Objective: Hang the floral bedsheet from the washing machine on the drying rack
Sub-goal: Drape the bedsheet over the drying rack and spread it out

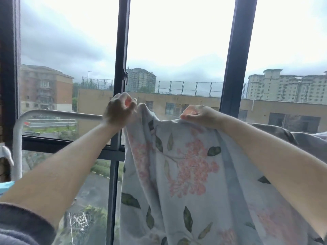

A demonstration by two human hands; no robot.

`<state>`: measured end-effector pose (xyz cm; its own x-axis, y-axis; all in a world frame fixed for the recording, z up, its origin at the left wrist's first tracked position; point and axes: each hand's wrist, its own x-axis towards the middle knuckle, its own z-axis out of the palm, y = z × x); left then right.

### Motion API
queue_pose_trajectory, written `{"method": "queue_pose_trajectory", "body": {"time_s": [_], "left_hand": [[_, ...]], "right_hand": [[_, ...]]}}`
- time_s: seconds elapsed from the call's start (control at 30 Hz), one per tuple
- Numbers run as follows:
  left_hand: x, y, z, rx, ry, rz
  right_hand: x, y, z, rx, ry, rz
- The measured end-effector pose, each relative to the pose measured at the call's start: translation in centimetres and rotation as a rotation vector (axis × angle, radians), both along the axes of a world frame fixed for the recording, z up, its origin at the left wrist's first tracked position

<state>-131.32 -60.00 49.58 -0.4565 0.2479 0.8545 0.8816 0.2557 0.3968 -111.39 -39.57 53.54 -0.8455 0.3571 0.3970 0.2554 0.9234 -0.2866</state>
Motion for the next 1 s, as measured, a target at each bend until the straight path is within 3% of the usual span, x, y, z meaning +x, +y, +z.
{"method": "queue_pose_trajectory", "body": {"time_s": [0.1,0.17,0.3,0.43,0.53,0.6,0.7,0.77,0.87,1.0], "left_hand": [[-0.4,-1.6,-3.1,0.168,0.078,0.199],[-0.4,-2.0,-4.9,0.116,0.034,0.176],[0.0,-1.3,-6.7,-0.044,-0.226,0.050],[0.6,-1.0,-7.7,0.090,-0.642,-0.294],[2.1,-1.1,-7.6,0.221,-0.600,-0.405],[3.1,-1.6,-6.2,0.350,-0.672,-0.611],[3.5,-2.5,-3.8,0.455,-0.997,-1.031],[3.7,-2.6,-3.1,0.404,-1.146,-1.112],[4.0,-2.2,-2.3,0.322,-1.134,-1.065],[3.9,-4.1,1.6,0.482,-0.887,-0.936]], "right_hand": [[-1.7,-1.3,-0.4,0.079,-0.051,0.056],[-2.5,-2.1,-0.8,0.102,-0.018,0.083],[-3.7,-3.5,-1.0,0.082,0.022,0.153],[-4.2,-4.1,-1.5,0.138,0.114,0.153],[-4.4,-3.7,-2.4,0.230,0.174,0.062],[-4.5,-3.6,-3.1,0.286,0.218,-0.013],[-4.7,-3.9,-4.0,0.228,0.423,-0.011],[-4.9,-4.3,-3.9,0.125,0.563,0.035],[-4.6,-4.8,-3.5,0.033,0.626,0.055],[-3.8,-4.4,-3.3,0.012,0.626,0.081]]}}
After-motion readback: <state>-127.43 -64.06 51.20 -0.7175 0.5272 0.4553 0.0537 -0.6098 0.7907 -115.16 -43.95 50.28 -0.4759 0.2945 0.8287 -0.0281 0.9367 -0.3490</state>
